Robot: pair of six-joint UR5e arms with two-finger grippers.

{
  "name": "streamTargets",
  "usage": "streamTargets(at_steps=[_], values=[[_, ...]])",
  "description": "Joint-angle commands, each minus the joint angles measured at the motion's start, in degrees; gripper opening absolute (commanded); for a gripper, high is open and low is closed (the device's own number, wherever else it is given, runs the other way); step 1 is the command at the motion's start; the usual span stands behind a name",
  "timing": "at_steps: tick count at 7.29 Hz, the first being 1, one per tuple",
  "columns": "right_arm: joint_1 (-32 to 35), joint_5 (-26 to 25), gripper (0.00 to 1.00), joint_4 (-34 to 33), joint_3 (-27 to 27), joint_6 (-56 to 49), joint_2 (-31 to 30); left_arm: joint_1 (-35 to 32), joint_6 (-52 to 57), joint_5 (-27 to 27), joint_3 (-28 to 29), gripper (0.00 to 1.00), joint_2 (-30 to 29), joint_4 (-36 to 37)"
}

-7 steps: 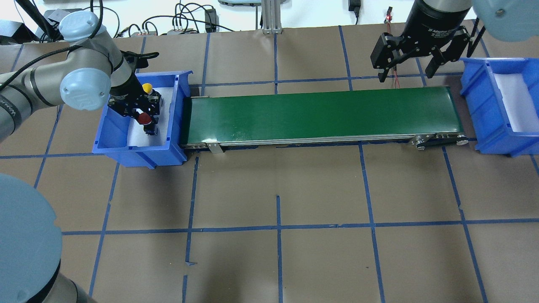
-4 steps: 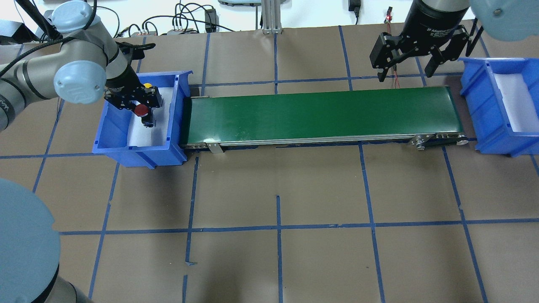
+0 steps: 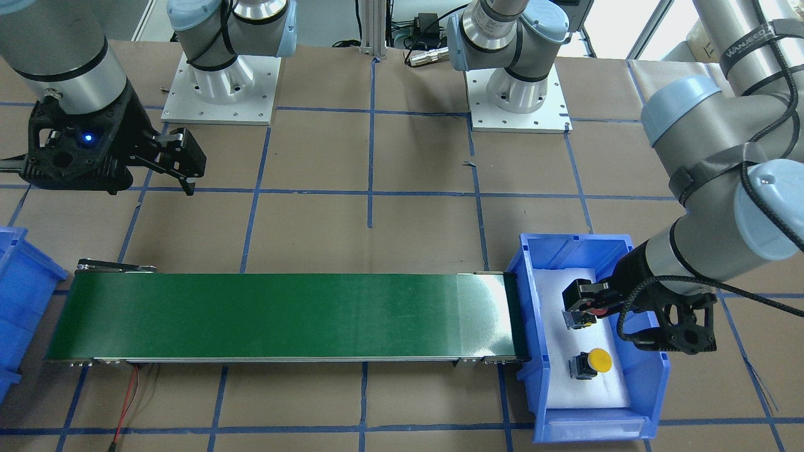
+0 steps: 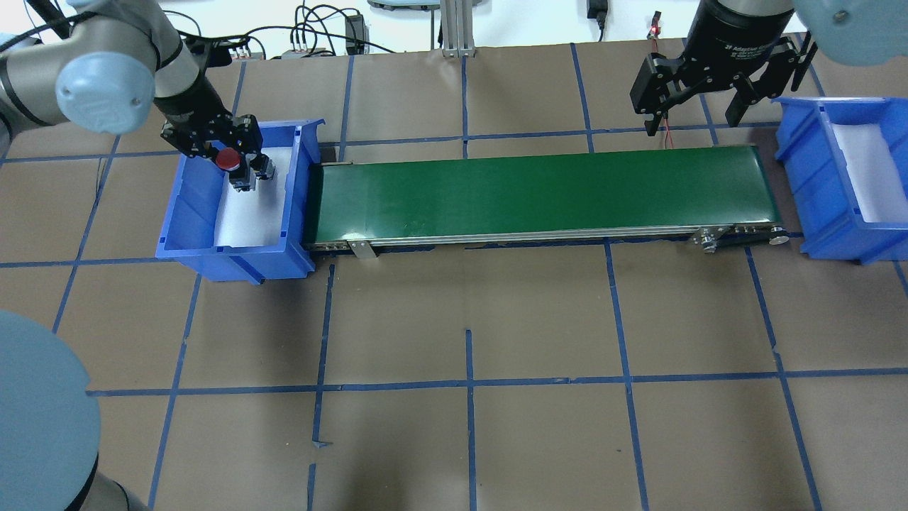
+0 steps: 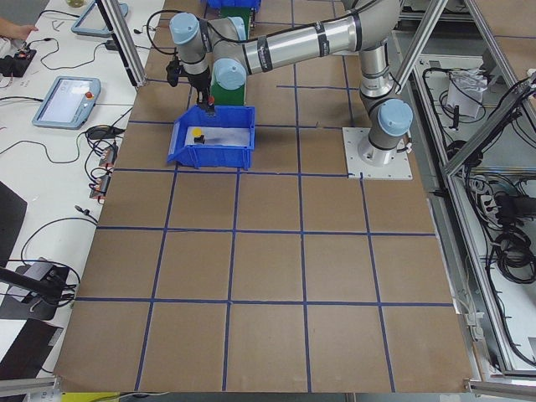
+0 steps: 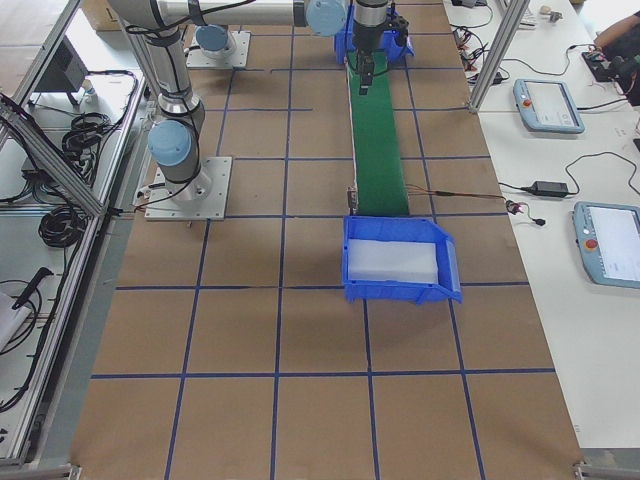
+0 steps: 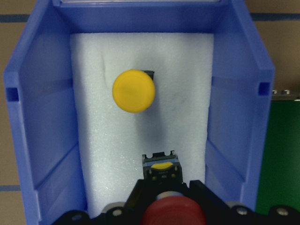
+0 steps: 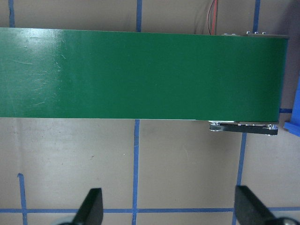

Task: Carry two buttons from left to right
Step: 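Carry the red button onto the conveyor belt and release it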

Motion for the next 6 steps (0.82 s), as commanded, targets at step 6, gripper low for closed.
streamTargets(at_steps=[6], values=[[-0.18, 0.32, 1.00, 0.07, -1.56, -0.42, 1.28, -14.52, -7.37, 2.72, -0.43, 0.23, -7.79, 6.19]])
